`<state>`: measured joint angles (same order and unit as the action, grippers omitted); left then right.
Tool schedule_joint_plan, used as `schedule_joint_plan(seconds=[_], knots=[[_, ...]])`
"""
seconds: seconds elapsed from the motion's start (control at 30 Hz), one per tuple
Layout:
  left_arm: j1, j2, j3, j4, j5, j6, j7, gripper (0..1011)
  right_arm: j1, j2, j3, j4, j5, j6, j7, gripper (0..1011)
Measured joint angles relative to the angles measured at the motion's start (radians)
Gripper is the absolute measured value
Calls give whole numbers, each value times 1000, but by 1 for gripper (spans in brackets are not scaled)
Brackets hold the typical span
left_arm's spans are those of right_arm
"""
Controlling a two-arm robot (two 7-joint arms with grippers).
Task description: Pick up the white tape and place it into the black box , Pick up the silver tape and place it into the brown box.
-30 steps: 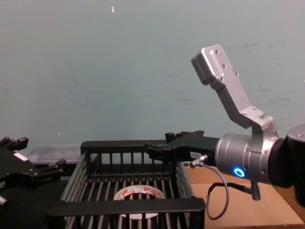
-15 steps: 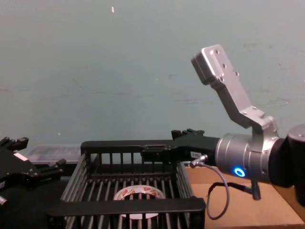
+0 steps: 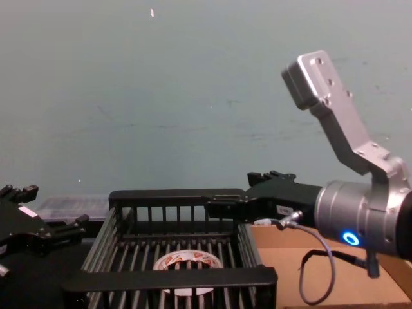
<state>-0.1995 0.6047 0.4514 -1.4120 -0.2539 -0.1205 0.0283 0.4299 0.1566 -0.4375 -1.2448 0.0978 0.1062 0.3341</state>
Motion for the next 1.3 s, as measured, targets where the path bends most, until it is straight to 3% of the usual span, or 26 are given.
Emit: schedule_joint_plan(seconds=[0.5,0.73,1.3], knots=[[0,0,0,0,0,0,0,1001,-128,59,43,-187,46,36,-1,1000],[0,0,0,0,0,0,0,1001,-199,105,61,-290,69,63,0,1000],[0,0,0,0,0,0,0,1001,-349,199,108,-456,132,70,6,1000]])
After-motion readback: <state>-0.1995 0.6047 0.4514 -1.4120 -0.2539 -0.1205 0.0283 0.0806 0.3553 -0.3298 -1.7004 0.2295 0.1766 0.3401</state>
